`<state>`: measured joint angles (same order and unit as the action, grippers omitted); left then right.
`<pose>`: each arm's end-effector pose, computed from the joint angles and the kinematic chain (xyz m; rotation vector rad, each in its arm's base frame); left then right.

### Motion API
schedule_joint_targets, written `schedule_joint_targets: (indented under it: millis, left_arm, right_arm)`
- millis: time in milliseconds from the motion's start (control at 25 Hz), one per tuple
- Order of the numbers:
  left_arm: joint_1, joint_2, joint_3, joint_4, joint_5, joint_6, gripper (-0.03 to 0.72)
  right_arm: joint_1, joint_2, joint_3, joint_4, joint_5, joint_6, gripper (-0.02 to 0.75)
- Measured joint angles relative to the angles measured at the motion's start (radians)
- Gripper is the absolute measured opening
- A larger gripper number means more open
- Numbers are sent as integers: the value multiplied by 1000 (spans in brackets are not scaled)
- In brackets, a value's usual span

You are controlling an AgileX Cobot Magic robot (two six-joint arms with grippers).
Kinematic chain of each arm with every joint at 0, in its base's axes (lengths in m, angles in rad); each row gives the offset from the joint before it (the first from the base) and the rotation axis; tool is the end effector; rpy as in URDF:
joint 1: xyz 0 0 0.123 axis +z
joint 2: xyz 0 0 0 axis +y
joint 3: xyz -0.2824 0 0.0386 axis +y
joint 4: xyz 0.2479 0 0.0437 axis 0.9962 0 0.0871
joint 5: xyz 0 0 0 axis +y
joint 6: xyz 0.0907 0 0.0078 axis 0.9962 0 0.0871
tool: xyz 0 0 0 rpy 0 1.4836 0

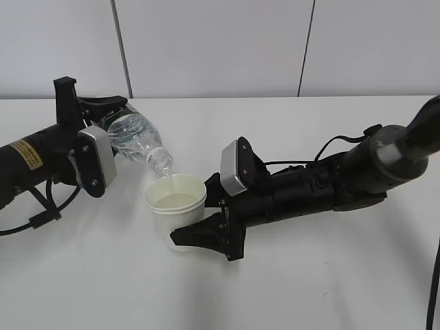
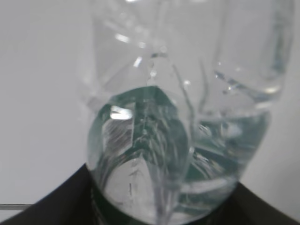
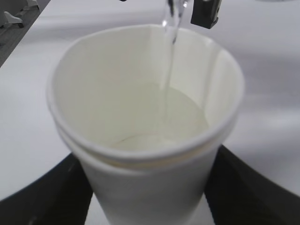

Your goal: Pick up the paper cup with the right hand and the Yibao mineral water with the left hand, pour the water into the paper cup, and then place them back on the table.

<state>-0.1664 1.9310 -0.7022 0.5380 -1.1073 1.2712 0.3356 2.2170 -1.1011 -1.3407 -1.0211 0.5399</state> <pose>0.3289 -0.0975 0.1467 1.4854 0.8213 0.6361 0.3422 0.1993 0.0900 -1.3519 1.5289 0.9137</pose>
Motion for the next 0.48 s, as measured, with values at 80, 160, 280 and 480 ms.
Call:
schedule_joint_targets:
  millis: [80, 160, 280, 480]
  left_arm:
    - [0, 0, 0, 0, 0, 0, 384]
    - [0, 0, 0, 0, 0, 3, 384]
    - [0, 0, 0, 0, 0, 3, 384]
    - [0, 0, 0, 0, 0, -8, 384]
  right_arm:
    - [0, 0, 0, -2, 0, 0, 531]
    - [0, 0, 0, -2, 0, 0, 531]
    - [0, 0, 0, -2, 2, 0, 531]
    - [0, 0, 0, -2, 2, 0, 531]
